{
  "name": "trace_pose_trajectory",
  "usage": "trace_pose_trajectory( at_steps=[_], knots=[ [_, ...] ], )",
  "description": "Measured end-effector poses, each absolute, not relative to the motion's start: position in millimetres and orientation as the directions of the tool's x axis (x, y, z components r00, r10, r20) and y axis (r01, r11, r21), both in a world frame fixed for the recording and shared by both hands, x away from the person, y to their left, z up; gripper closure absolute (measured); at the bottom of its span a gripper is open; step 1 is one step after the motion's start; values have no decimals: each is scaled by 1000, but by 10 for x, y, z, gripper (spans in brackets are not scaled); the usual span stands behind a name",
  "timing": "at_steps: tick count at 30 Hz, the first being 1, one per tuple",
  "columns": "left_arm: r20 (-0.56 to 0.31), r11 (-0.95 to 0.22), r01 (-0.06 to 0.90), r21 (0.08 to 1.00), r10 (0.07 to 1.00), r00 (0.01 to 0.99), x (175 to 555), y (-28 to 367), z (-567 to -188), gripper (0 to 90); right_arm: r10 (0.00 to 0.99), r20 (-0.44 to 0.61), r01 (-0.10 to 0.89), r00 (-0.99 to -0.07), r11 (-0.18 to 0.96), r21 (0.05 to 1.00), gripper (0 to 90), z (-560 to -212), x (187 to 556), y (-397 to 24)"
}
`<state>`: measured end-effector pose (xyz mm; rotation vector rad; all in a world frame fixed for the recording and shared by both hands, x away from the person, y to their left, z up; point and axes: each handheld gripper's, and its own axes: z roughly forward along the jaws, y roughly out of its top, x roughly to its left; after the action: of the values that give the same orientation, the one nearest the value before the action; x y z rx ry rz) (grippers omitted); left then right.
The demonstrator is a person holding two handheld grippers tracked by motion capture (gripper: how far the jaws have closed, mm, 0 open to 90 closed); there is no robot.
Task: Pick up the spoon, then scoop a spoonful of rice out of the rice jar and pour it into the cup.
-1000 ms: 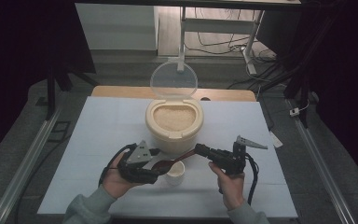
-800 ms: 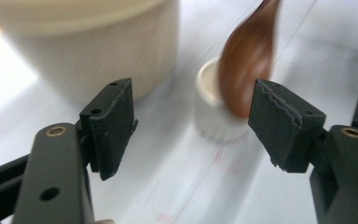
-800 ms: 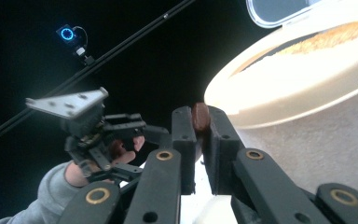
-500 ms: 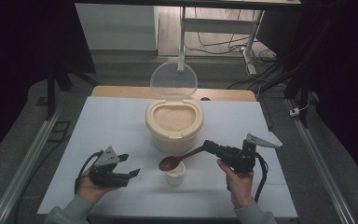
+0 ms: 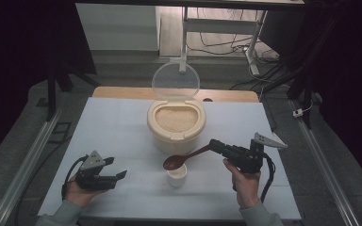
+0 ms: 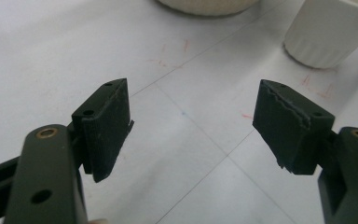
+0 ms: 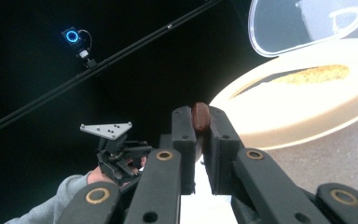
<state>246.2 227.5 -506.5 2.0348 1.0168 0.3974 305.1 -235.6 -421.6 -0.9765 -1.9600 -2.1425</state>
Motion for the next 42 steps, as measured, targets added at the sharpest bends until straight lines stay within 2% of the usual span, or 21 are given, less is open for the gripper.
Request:
trace_pose_trajectory(
  at_steps=[23, 33, 42],
  knots=[
    [-77, -358, 545, 758, 781, 620, 2477, 2296, -5119, 240, 356, 450, 383, -819, -245, 891, 826, -3906, 3111, -2442],
    [-77, -359, 544, 758, 779, 622, 2480, 2303, -5115, 240, 421, 452, 356, -786, -290, 888, 825, -3774, 3392, -2497],
    [-80, -361, 546, 756, 777, 624, 2485, 2303, -5121, 240, 476, 432, 334, -766, -279, 900, 826, -3697, 3498, -2507]
  ],
)
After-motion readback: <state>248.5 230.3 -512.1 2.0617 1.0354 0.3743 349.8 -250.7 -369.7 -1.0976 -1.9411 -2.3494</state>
